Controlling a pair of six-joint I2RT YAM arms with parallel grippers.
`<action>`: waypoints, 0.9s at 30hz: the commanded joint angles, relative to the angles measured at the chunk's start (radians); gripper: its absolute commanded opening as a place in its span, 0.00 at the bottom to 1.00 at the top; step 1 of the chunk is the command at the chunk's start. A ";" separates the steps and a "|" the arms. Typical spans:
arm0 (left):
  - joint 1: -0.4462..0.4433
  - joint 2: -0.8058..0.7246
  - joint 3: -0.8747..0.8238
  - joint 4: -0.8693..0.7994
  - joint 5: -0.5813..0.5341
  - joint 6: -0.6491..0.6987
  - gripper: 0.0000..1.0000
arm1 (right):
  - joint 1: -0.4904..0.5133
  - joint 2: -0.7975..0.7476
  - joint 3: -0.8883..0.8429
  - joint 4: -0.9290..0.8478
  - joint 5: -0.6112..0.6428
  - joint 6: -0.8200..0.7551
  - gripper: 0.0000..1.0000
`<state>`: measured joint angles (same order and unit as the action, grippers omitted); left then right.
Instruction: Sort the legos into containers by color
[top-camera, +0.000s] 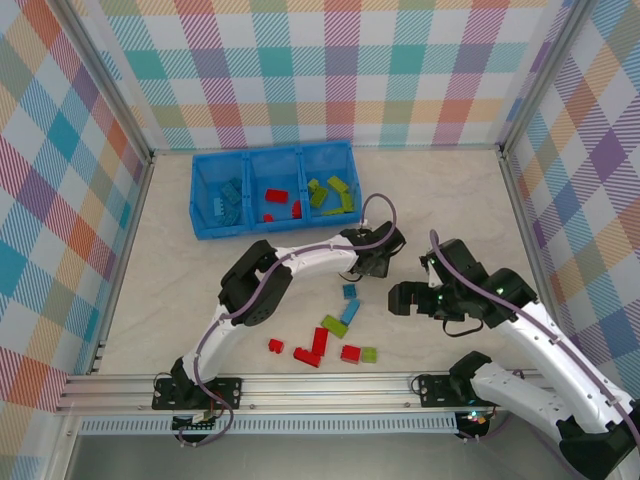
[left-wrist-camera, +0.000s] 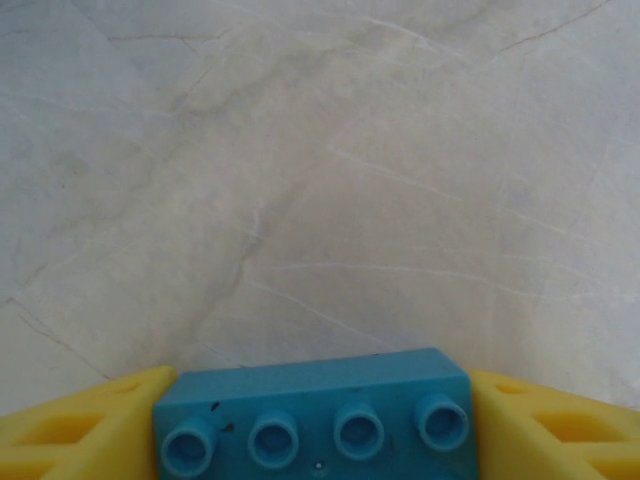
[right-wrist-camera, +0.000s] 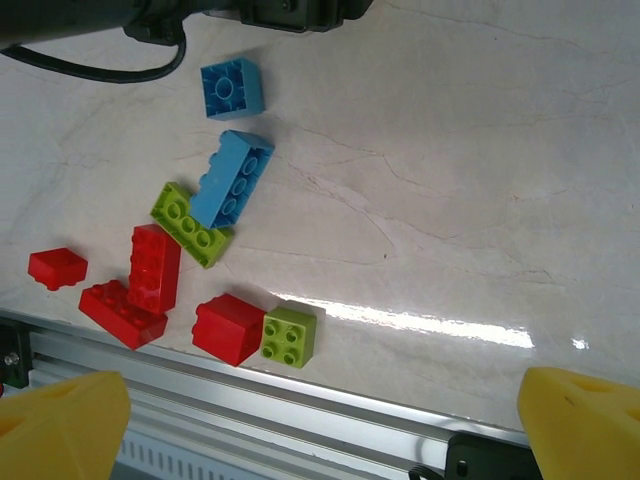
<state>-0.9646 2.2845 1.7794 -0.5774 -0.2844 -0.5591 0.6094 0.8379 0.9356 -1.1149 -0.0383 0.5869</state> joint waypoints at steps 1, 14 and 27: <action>-0.003 0.004 0.009 -0.045 0.001 -0.012 0.57 | -0.003 -0.009 0.021 0.014 -0.001 -0.009 1.00; 0.108 -0.389 -0.106 0.007 -0.069 0.014 0.46 | -0.003 -0.172 -0.109 0.296 -0.156 0.035 1.00; 0.594 -0.595 -0.299 0.038 -0.117 0.009 0.48 | -0.003 -0.183 -0.132 0.299 -0.133 0.033 1.00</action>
<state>-0.4198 1.6768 1.5078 -0.5358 -0.3779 -0.5343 0.6090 0.6617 0.8177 -0.8440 -0.1623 0.6140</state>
